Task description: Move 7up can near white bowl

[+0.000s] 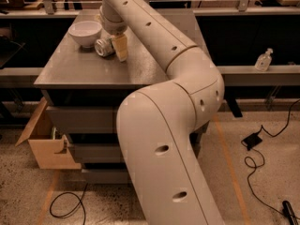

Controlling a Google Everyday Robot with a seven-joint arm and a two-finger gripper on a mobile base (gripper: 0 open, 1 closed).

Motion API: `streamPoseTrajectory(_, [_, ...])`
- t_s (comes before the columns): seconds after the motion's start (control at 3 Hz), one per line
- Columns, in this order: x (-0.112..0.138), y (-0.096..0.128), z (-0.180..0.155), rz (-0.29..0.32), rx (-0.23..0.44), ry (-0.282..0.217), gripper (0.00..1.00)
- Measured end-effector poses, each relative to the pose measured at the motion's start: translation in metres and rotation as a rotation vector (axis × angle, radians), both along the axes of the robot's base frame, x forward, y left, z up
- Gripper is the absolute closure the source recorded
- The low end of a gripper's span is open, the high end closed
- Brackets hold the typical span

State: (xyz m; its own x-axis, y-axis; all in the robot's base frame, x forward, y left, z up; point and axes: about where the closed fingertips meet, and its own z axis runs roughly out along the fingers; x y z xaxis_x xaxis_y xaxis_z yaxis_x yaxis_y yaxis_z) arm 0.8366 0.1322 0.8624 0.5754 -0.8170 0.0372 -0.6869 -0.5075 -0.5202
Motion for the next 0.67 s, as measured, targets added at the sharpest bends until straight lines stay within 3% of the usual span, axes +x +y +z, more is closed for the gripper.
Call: streamPoseTrajectory(0.67, [0.0001,-0.0001,0.0,0.0,0.0,0.0,0.0])
